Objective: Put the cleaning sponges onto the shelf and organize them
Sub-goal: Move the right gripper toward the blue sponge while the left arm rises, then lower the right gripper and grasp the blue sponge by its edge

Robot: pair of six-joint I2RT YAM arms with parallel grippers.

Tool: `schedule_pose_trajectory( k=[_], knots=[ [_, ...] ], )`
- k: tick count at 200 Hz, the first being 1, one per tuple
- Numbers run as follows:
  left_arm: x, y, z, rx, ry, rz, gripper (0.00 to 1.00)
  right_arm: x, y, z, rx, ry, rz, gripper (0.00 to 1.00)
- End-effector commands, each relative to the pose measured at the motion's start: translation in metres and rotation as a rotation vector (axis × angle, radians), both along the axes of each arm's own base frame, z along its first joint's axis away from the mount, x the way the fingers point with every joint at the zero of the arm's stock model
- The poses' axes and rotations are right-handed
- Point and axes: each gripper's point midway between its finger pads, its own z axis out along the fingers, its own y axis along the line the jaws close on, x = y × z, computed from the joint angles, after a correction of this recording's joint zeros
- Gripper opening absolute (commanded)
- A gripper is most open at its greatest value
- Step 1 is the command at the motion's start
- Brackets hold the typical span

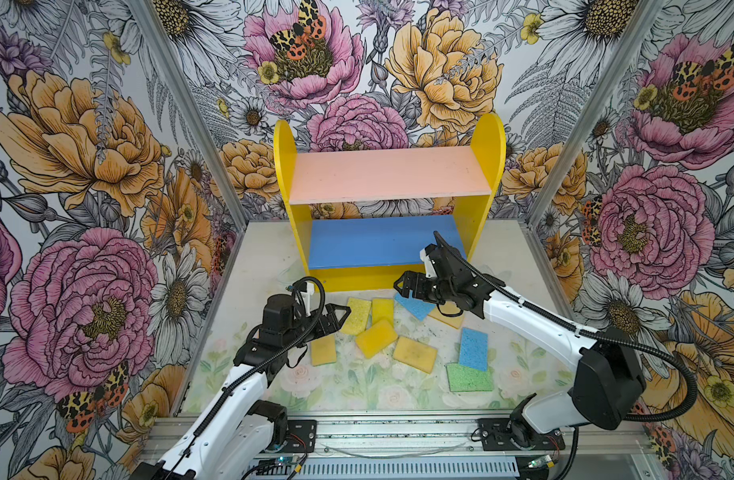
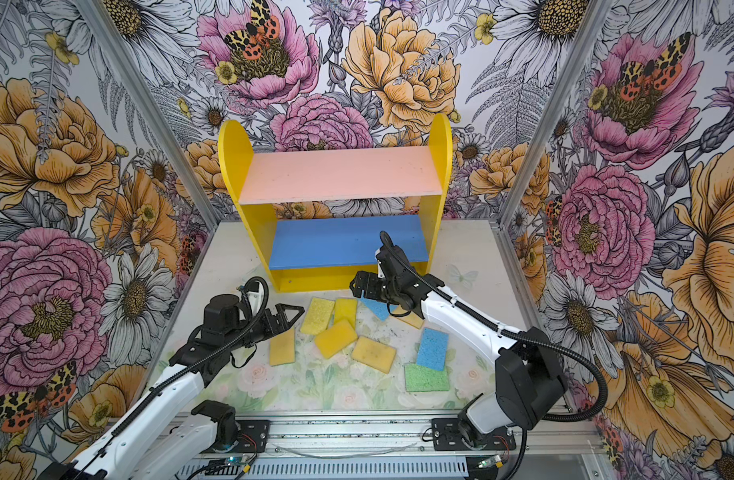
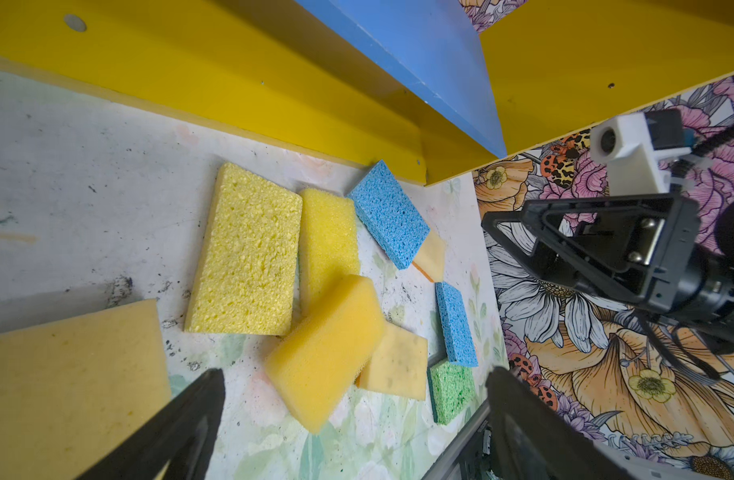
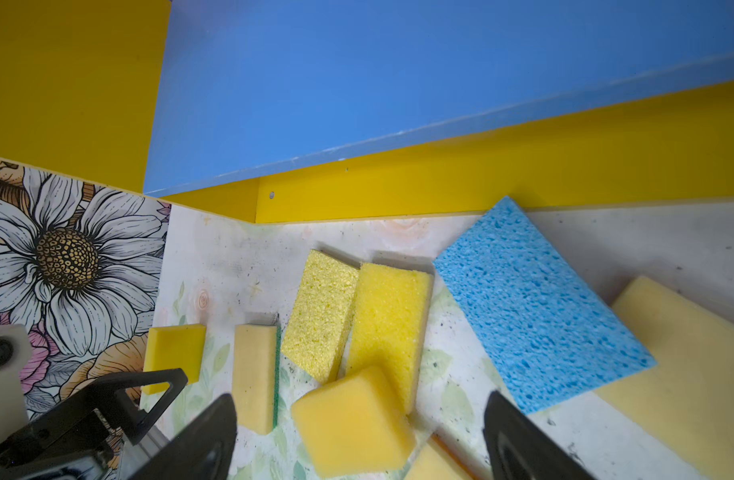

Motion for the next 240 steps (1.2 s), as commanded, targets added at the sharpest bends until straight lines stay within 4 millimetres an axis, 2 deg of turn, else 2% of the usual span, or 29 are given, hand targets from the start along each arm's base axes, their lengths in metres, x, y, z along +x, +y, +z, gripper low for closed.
schedule_pose_trajectory(
  k=[1, 29, 60, 93, 129, 159, 193, 240],
  knots=[
    [0.001, -0.004, -0.002, -0.033, 0.013, -0.025, 0.99, -0.002, 0.003, -0.007, -0.063, -0.026, 0.021, 0.94],
    [0.000, -0.007, -0.009, -0.027, 0.035, -0.033, 0.99, -0.013, -0.006, -0.018, -0.102, -0.029, 0.029, 0.94],
    [-0.004, -0.013, -0.007, -0.021, 0.021, -0.055, 0.99, -0.024, -0.021, -0.030, -0.153, -0.026, 0.066, 0.95],
    [-0.006, -0.017, -0.011, 0.000, 0.024, -0.072, 0.99, -0.028, -0.034, -0.040, -0.162, 0.010, 0.141, 0.95],
    [0.003, -0.021, -0.009, 0.003, 0.055, -0.026, 0.99, -0.013, -0.044, -0.047, -0.155, 0.017, 0.181, 0.95],
    [0.010, -0.049, 0.001, -0.035, 0.024, -0.032, 0.99, 0.004, -0.048, -0.052, -0.143, 0.032, 0.184, 0.93],
    [0.016, -0.071, -0.012, -0.010, 0.067, -0.084, 0.97, 0.018, -0.054, -0.068, -0.177, 0.054, 0.179, 0.88],
    [0.021, -0.074, -0.023, 0.008, 0.084, -0.097, 0.97, 0.034, -0.085, -0.079, -0.313, 0.024, 0.085, 0.87]
  ],
)
